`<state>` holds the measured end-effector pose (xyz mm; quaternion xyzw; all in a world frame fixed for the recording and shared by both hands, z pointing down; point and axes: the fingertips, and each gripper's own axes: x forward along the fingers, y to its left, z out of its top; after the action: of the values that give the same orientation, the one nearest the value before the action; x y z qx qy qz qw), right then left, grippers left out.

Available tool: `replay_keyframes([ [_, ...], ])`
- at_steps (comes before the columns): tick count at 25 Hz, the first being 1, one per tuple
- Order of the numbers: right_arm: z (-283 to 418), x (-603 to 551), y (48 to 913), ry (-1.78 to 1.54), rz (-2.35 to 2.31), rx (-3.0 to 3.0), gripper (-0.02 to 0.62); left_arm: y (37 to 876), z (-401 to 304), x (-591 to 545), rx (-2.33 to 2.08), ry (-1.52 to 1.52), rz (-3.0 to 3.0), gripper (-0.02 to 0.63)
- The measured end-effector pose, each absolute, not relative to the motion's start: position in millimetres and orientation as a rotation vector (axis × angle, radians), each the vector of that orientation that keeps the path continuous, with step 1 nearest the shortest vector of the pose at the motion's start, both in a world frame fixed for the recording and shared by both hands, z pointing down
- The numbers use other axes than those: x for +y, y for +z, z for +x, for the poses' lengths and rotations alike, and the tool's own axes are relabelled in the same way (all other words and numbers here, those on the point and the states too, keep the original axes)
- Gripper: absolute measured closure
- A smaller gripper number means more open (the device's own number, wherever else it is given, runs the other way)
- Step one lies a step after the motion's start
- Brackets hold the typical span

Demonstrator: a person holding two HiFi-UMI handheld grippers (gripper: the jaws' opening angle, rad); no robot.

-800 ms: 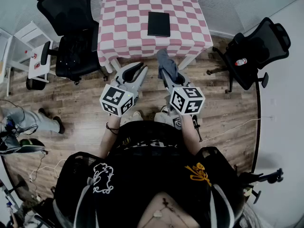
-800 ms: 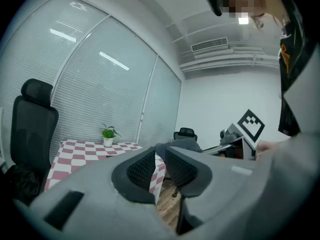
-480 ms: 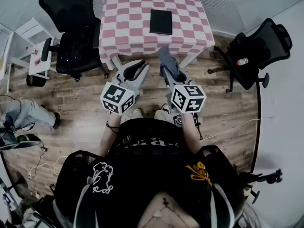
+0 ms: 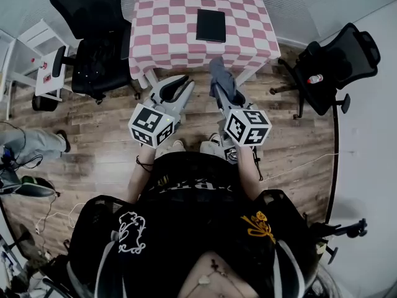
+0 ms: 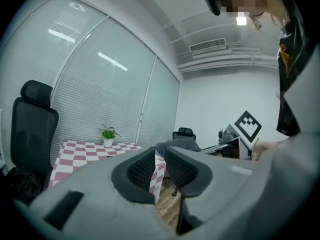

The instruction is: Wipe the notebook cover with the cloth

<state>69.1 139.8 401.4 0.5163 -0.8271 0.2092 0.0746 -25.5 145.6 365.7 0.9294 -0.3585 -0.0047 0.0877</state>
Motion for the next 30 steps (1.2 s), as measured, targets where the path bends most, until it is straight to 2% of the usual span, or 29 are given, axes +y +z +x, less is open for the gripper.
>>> replay_keyframes([
  [18, 55, 161, 413, 0.616, 1.605, -2.392, 0.505, 382, -54, 148, -0.988, -0.019, 2.752, 0.534],
  [30, 71, 105, 433, 0.681, 1.552, -2.384, 0.505, 401, -45, 102, -1.032, 0.033, 2.696, 0.534],
])
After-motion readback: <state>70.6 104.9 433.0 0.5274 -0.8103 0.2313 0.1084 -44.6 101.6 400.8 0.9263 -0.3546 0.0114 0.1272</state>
